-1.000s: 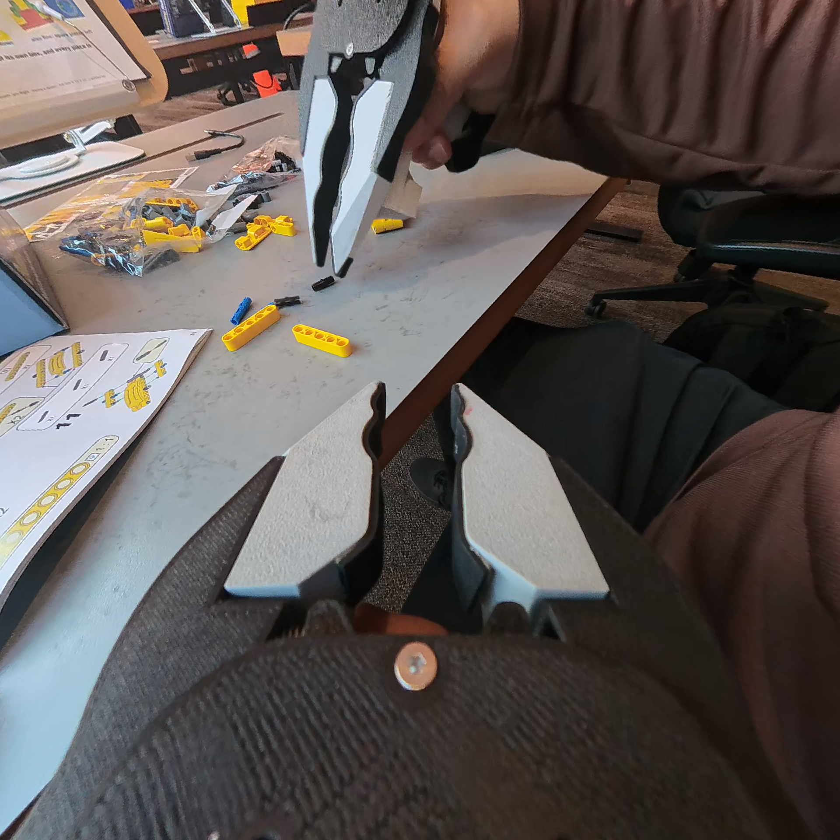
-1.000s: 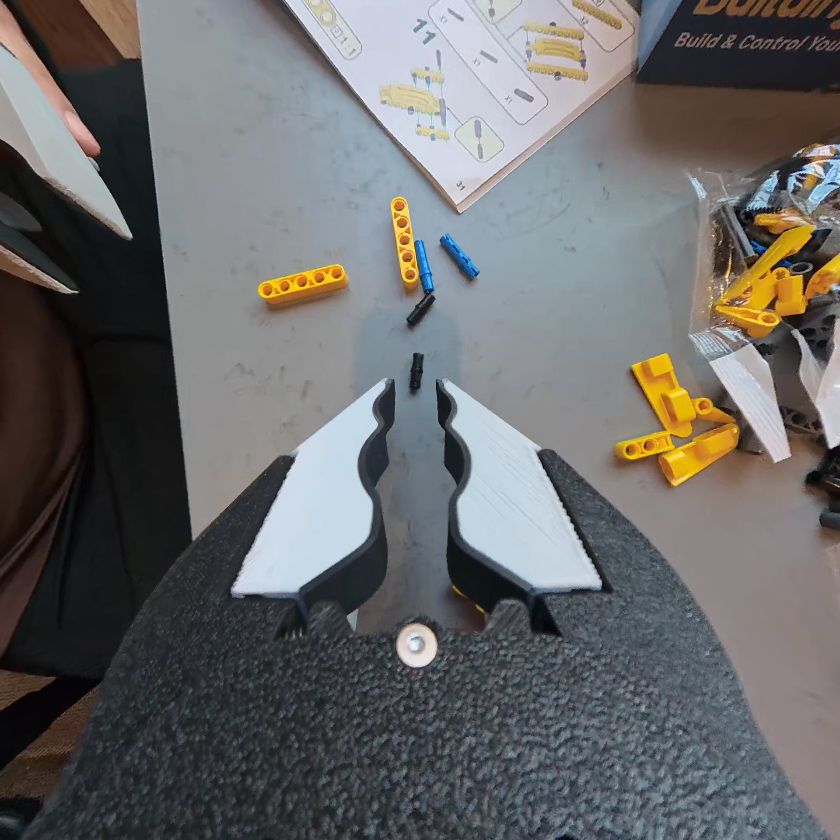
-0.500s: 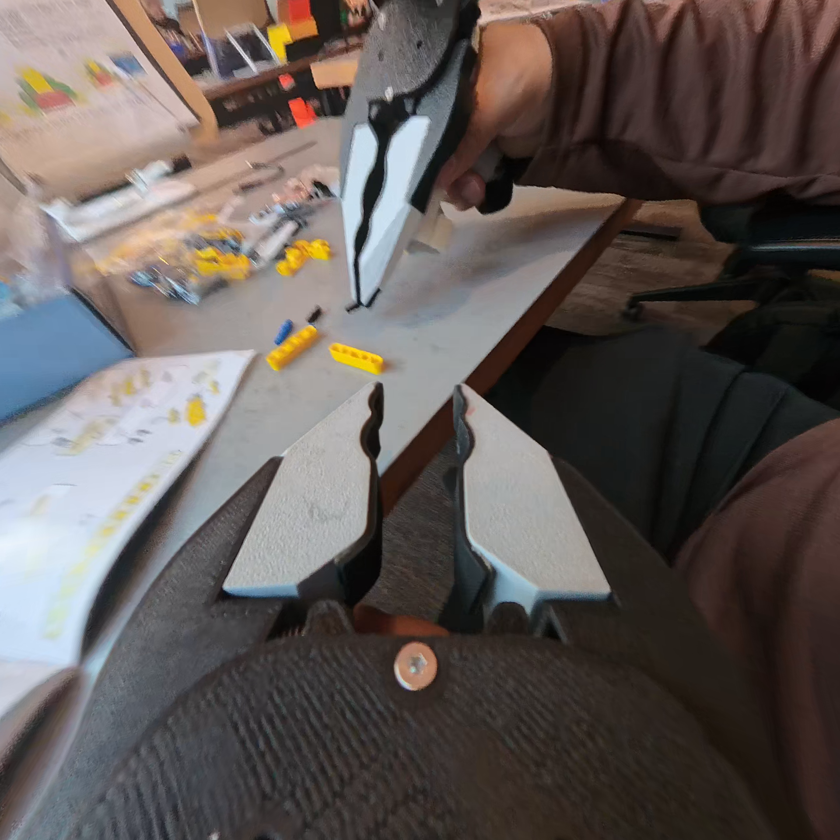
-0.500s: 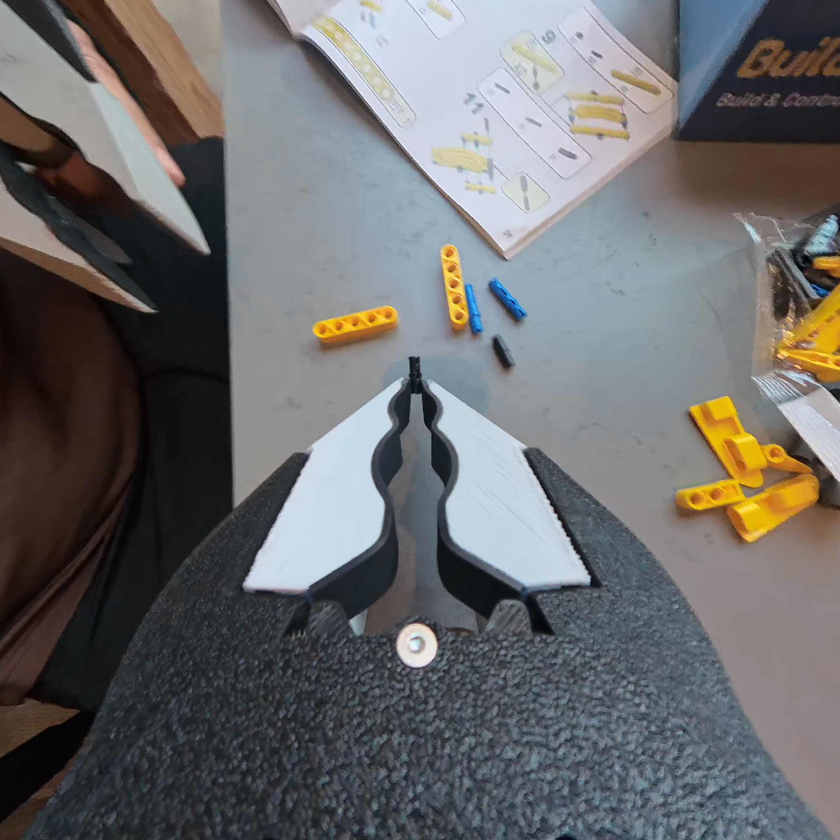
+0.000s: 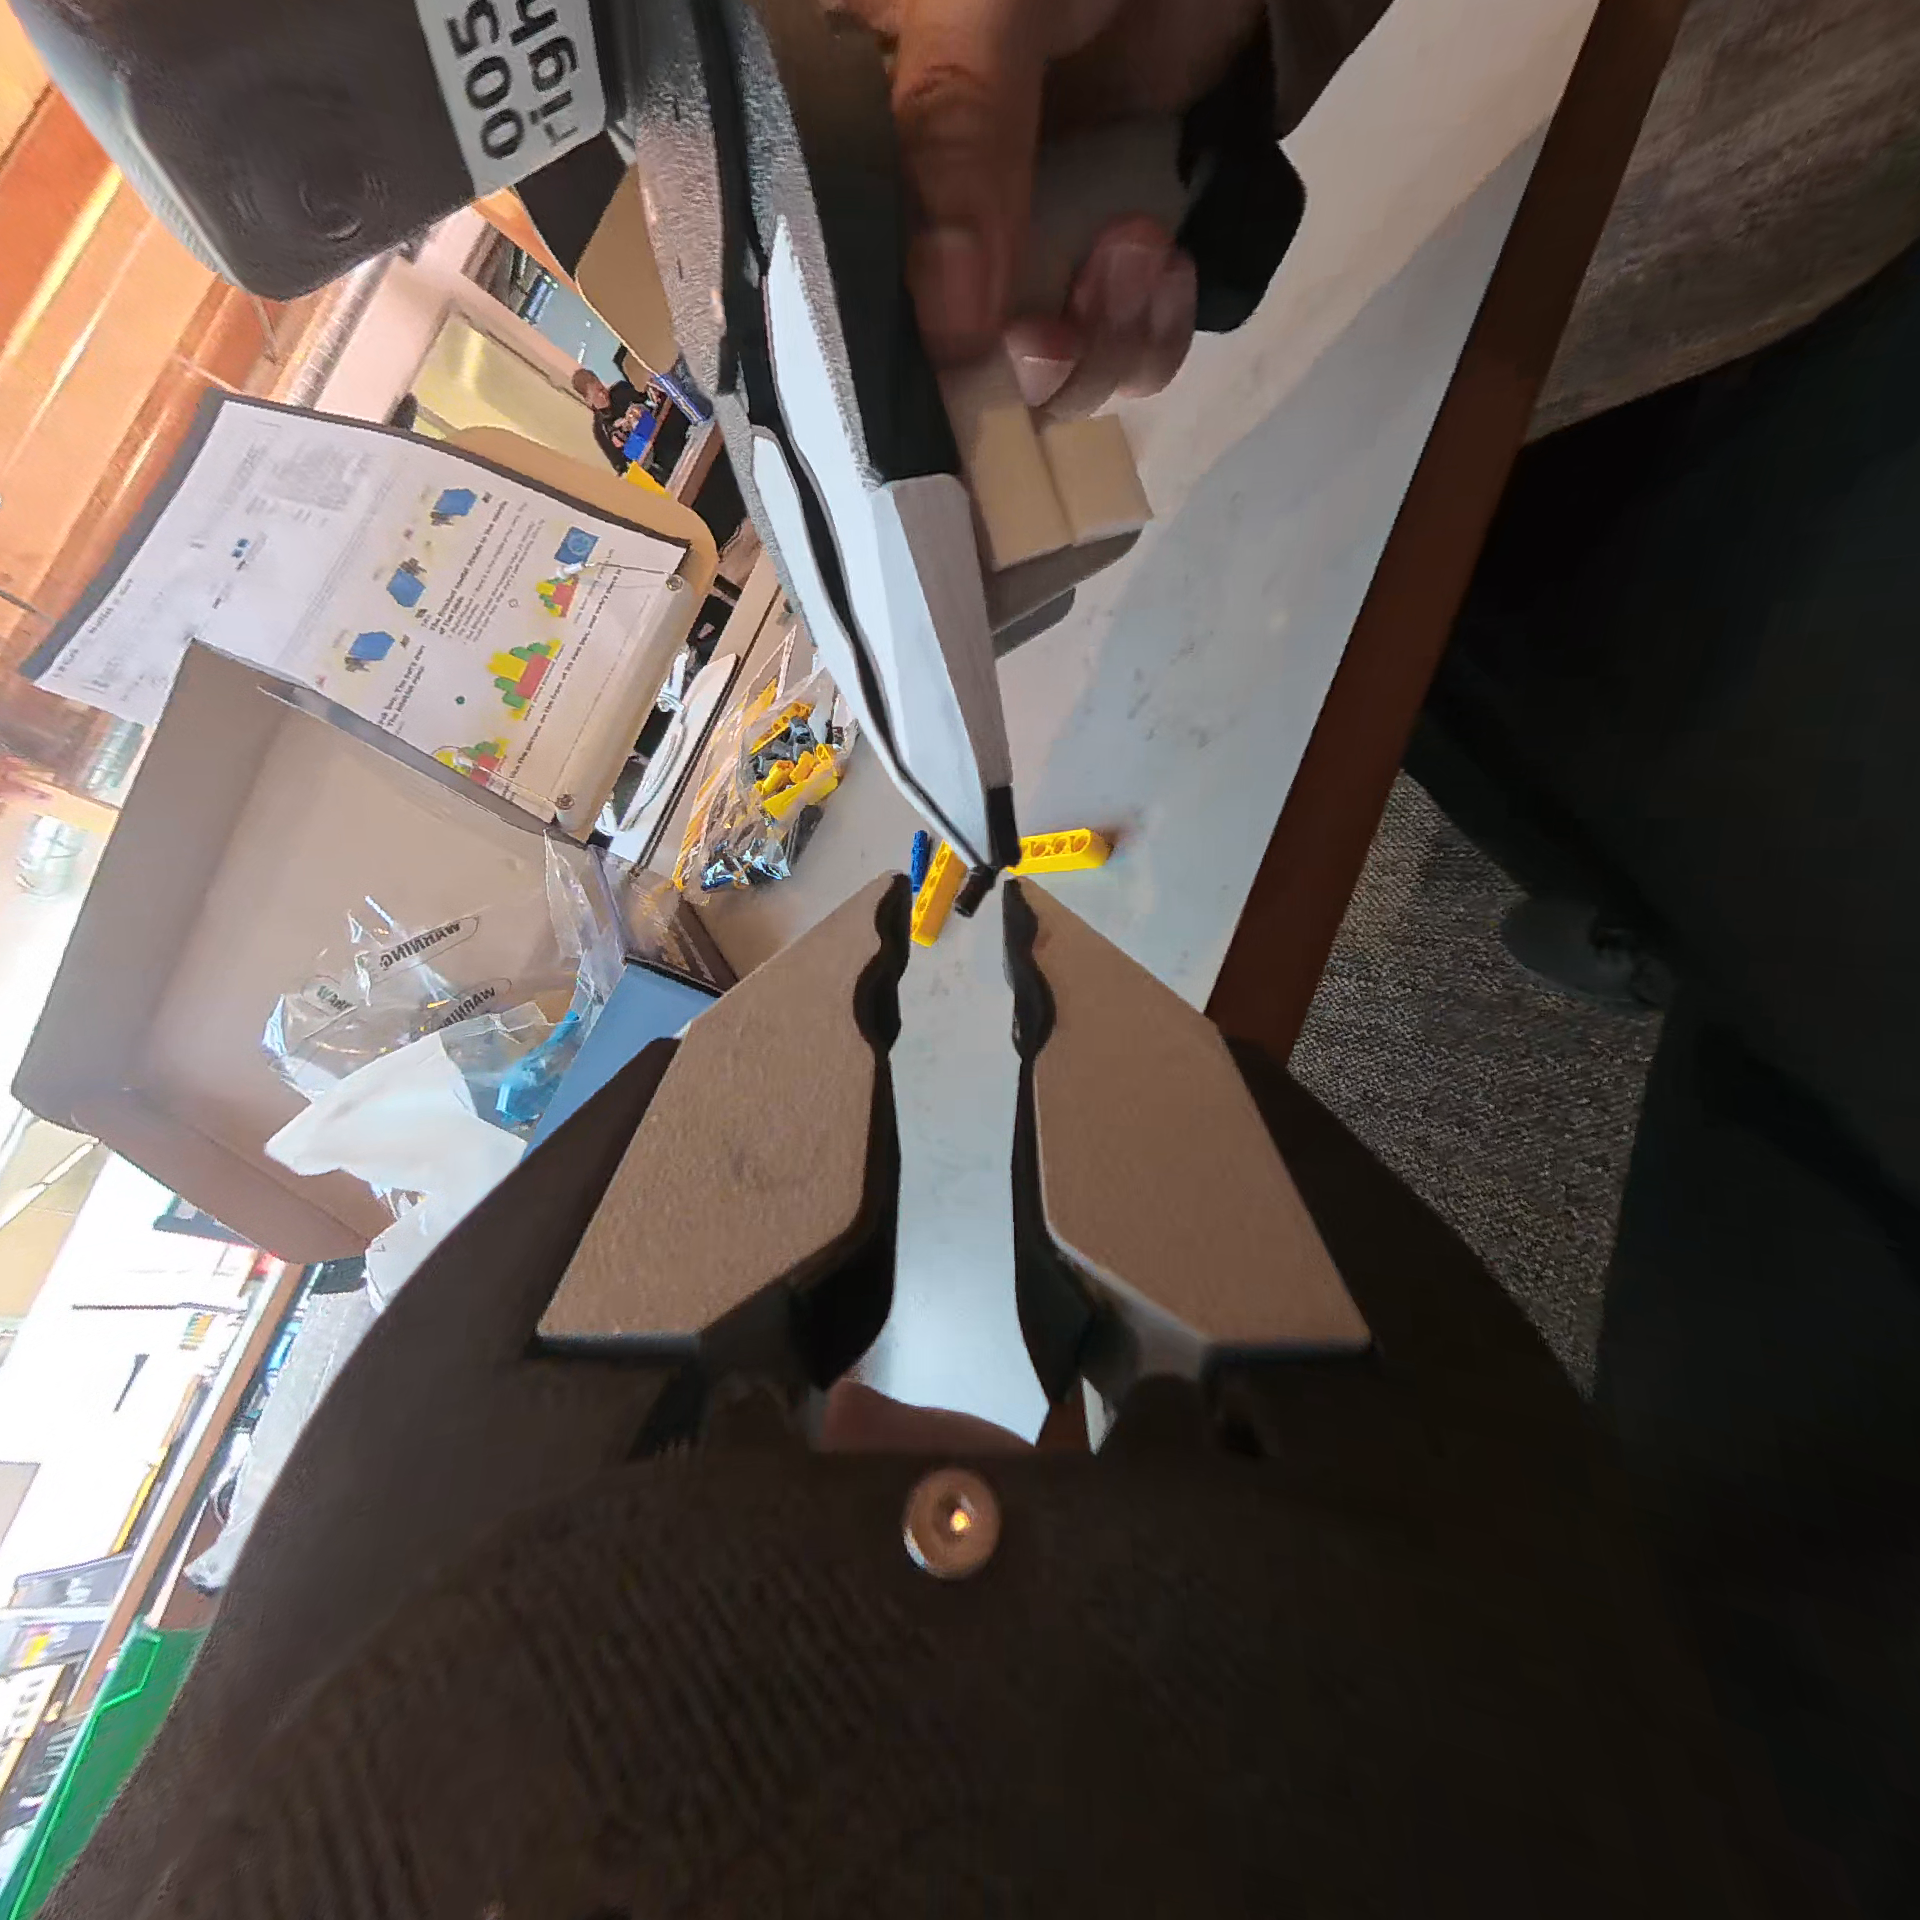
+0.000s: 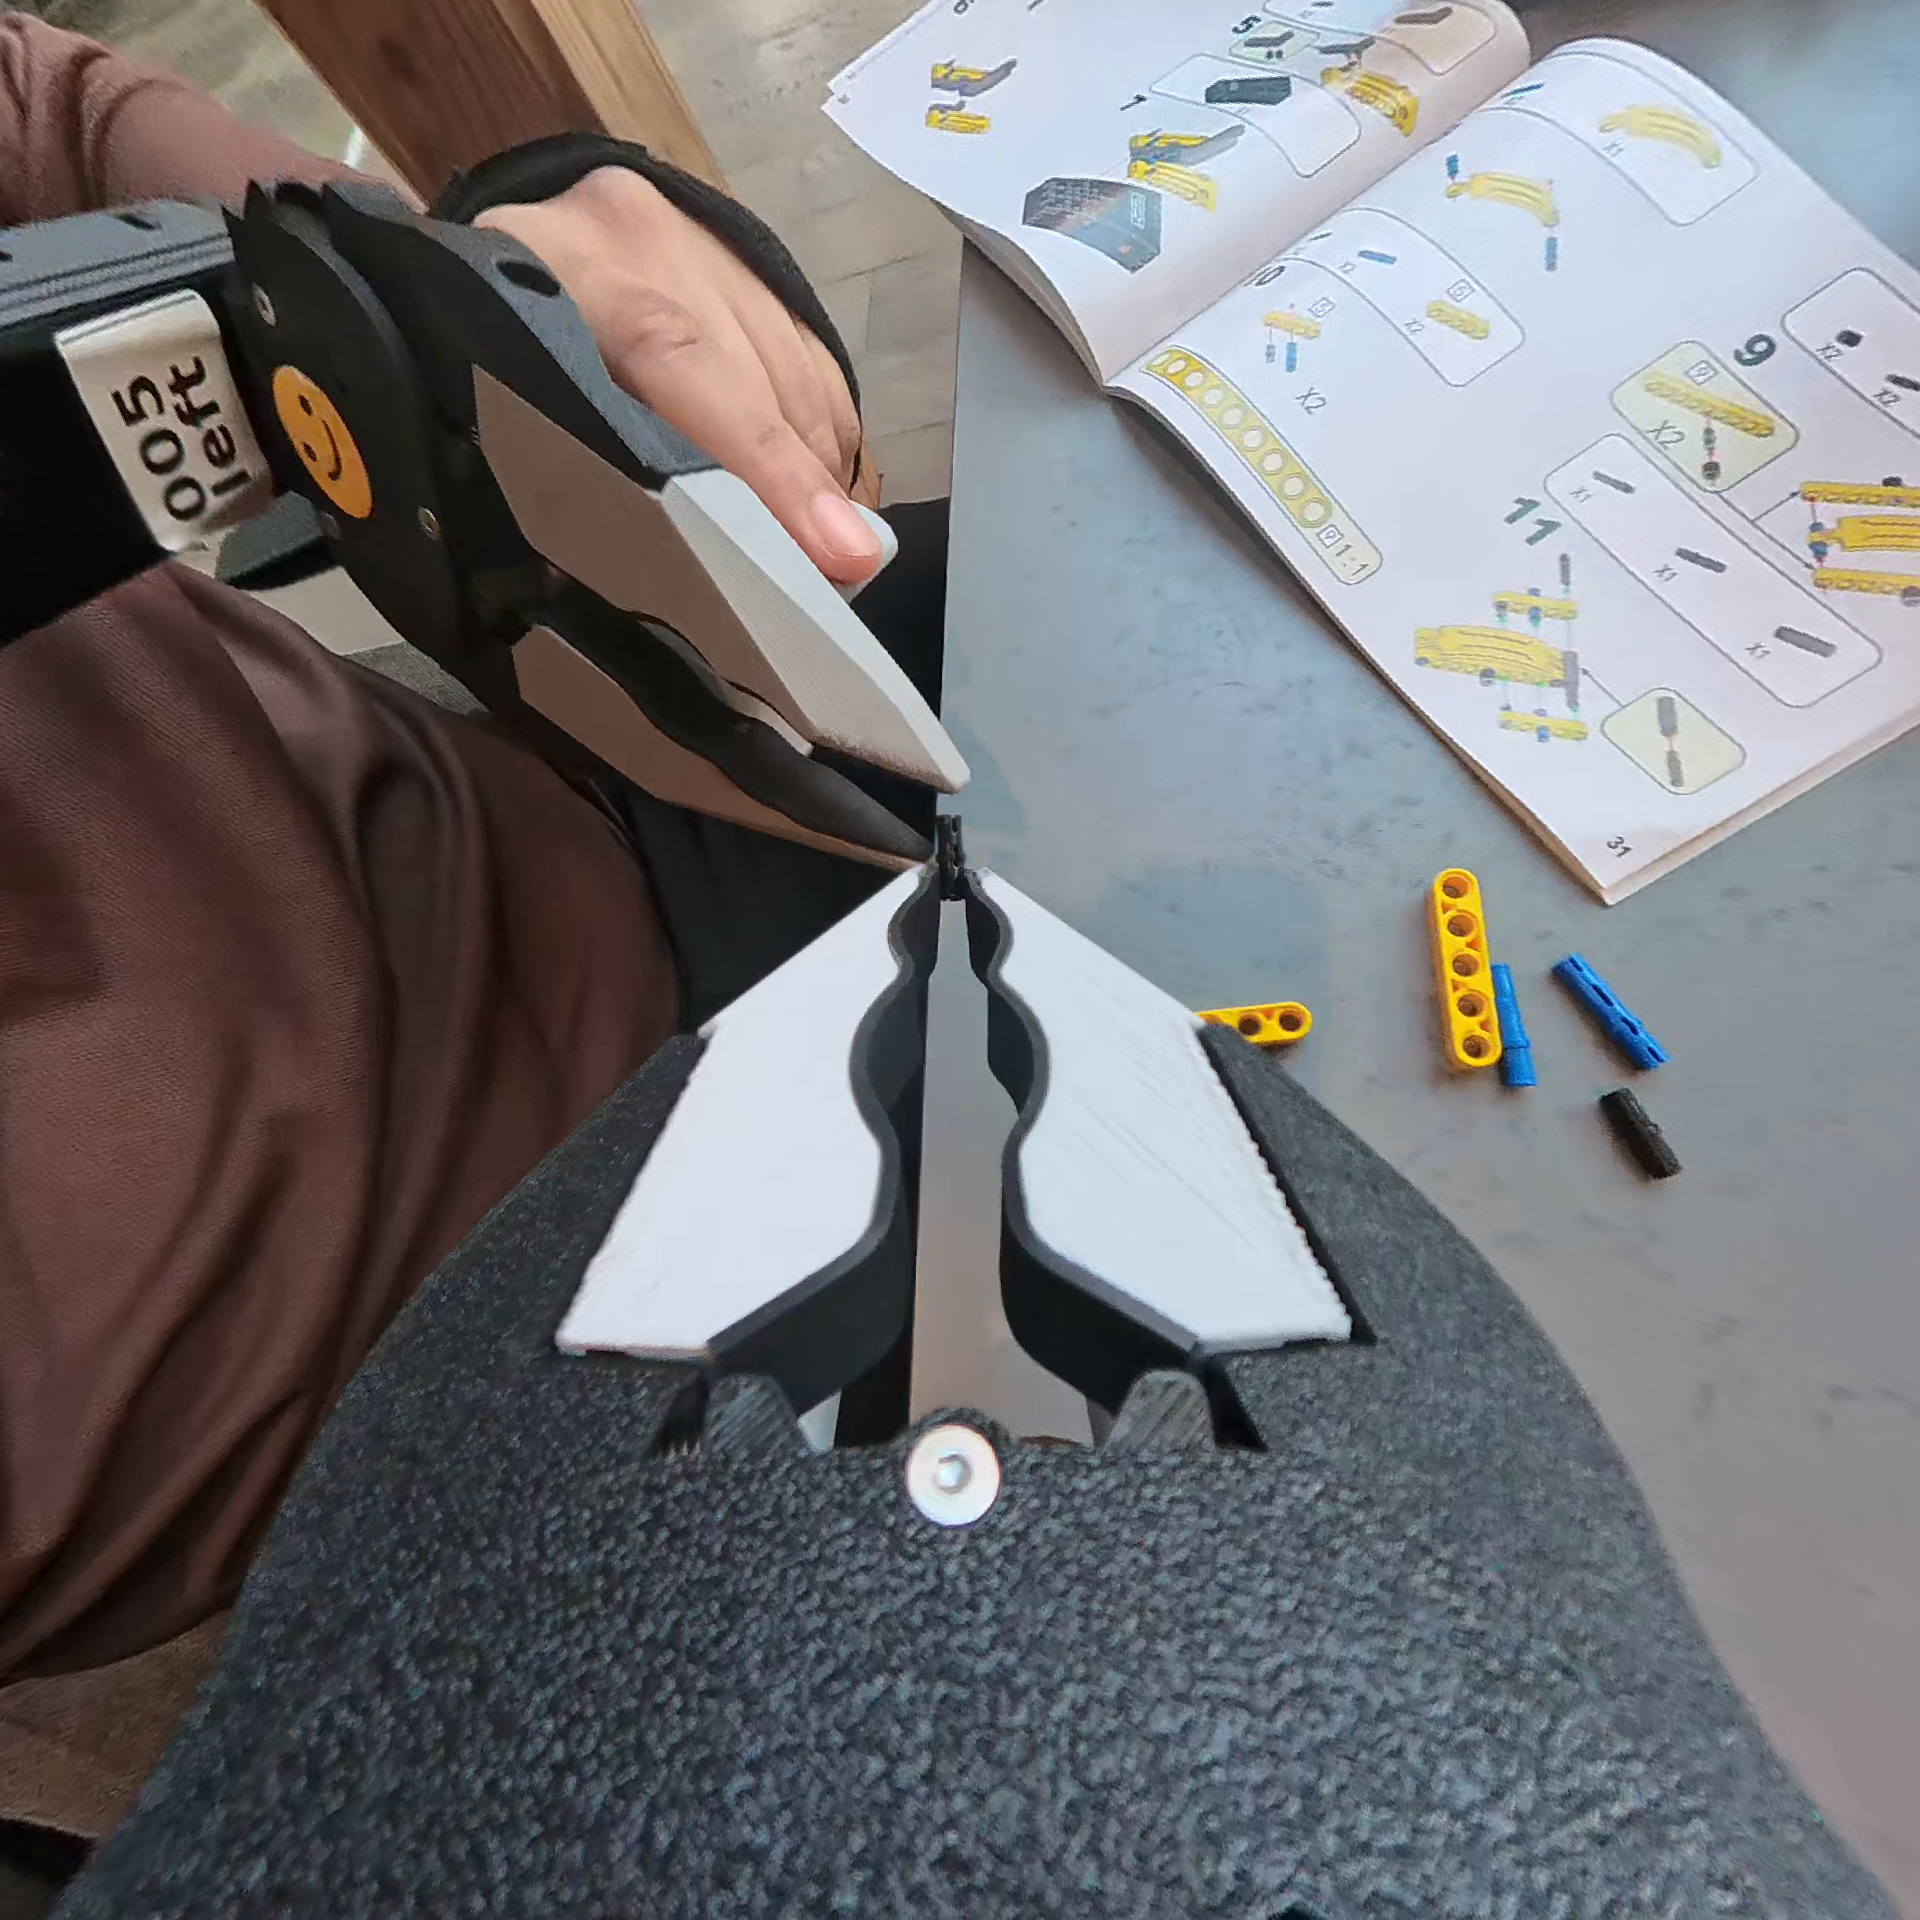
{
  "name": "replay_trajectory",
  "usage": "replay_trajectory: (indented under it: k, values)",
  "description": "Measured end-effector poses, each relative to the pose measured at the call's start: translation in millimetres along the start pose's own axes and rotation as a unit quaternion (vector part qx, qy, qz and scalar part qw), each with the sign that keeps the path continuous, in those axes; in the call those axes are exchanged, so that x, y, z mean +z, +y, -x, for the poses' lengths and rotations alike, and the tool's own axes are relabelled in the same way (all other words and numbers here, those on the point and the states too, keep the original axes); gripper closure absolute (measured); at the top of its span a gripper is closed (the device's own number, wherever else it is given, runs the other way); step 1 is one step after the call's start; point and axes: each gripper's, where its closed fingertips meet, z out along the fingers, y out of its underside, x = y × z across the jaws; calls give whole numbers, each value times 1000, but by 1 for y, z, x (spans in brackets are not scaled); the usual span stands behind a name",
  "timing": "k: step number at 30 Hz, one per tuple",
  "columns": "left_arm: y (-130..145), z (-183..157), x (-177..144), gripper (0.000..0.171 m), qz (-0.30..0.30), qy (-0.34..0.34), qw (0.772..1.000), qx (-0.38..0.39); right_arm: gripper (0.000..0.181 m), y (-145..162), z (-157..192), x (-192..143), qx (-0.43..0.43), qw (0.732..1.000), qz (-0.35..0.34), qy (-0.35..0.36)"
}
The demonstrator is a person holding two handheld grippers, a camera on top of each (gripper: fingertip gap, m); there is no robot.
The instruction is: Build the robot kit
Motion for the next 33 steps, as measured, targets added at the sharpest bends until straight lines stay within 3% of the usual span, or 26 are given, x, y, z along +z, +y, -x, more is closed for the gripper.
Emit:
replay_trajectory:
  k: [6,18,33]
  values:
    - [3,-4,1,168,5,-4,1000,12,177,0,4,0,8,1000,-3,-8]
    - [11,-6,2,168,7,-21,1000,12,178,0,0,6,34,999,-17,-27]
    - [20,4,4,170,7,-29,997,-71,177,-14,-11,6,66,994,-82,-25]
